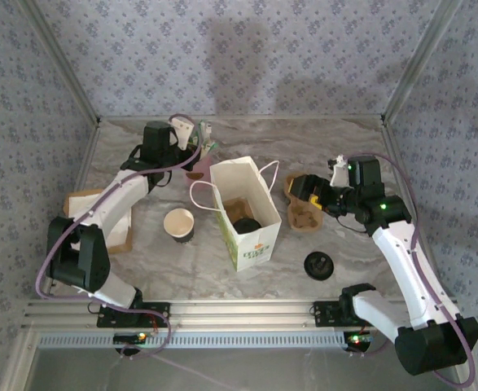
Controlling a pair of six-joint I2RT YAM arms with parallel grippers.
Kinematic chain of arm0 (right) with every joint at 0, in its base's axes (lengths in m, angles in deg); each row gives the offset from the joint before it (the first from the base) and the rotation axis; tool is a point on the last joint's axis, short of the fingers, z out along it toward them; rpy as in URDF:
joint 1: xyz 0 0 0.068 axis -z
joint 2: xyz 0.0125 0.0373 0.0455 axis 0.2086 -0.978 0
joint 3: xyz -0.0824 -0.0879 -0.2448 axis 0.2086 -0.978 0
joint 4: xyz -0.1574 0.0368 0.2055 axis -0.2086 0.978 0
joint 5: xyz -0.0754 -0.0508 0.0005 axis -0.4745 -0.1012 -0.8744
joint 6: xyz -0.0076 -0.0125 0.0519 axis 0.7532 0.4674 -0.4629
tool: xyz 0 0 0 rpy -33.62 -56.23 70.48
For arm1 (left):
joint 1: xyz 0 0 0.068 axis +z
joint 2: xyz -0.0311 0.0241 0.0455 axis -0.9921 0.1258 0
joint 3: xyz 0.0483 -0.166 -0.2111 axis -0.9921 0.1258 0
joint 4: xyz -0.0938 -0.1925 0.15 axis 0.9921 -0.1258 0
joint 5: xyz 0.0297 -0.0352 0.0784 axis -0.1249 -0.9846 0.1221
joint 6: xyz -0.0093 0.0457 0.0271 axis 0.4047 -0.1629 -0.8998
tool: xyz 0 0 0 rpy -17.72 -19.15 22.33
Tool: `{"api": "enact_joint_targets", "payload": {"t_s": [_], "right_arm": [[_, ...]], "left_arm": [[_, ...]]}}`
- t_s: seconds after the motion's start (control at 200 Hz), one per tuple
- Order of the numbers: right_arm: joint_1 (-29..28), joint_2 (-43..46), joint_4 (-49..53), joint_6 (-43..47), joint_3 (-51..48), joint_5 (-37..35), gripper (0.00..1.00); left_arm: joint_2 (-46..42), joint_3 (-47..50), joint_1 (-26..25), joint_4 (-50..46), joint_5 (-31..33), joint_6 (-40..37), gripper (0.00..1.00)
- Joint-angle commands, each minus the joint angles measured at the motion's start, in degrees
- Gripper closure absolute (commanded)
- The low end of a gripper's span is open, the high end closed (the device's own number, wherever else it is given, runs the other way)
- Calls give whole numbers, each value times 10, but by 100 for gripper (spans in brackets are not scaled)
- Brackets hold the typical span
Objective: Pack the takeout coffee
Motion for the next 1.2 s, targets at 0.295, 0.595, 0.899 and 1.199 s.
{"api": "enact_joint_targets", "payload": {"t_s": [0.295, 0.595, 0.899, 1.199], "right_arm": [[2, 0, -11, 4, 2, 4, 0], [-2, 2, -3, 4, 18, 1, 0], [-13, -2, 2, 3, 42, -7, 0], [-33, -9, 13, 2, 77, -25, 0]], "left_arm": [[-41, -13, -8, -15, 58, 3, 95], [-65, -44, -17, -61, 78, 16, 100], [-101, -99, -18, -142, 100, 41, 100], [-142, -171, -19, -212, 90, 72, 100]]}}
